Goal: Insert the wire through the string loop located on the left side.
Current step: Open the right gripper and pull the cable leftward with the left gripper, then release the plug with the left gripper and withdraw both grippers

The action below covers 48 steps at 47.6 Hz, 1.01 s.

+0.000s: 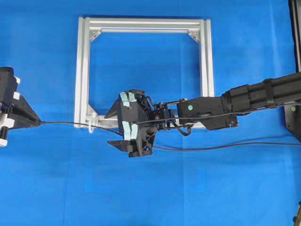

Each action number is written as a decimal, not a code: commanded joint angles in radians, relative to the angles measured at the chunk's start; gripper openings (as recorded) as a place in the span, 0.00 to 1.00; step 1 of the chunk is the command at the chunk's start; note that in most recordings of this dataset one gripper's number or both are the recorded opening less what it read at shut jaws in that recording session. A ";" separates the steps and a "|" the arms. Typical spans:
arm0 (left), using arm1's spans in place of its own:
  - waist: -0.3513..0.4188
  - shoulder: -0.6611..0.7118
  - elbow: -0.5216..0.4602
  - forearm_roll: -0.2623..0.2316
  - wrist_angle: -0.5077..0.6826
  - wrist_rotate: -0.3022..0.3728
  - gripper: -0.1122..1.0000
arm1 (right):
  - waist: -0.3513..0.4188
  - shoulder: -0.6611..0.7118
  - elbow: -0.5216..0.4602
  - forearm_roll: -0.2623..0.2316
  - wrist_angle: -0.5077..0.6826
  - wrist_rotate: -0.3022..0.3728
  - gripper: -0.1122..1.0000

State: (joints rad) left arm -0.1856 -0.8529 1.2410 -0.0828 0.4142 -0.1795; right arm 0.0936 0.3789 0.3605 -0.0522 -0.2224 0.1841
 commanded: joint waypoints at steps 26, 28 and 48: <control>-0.077 -0.037 -0.021 0.003 0.038 -0.014 0.18 | 0.009 -0.040 -0.006 -0.003 -0.008 -0.003 0.92; -0.077 -0.037 -0.023 0.003 0.038 -0.014 0.18 | 0.009 -0.040 -0.006 -0.003 -0.008 -0.003 0.92; -0.077 -0.037 -0.023 0.003 0.038 -0.014 0.69 | 0.011 -0.040 -0.011 -0.003 -0.008 -0.005 0.92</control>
State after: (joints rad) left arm -0.2592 -0.8943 1.2364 -0.0813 0.4556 -0.1933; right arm 0.1012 0.3789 0.3605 -0.0537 -0.2240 0.1825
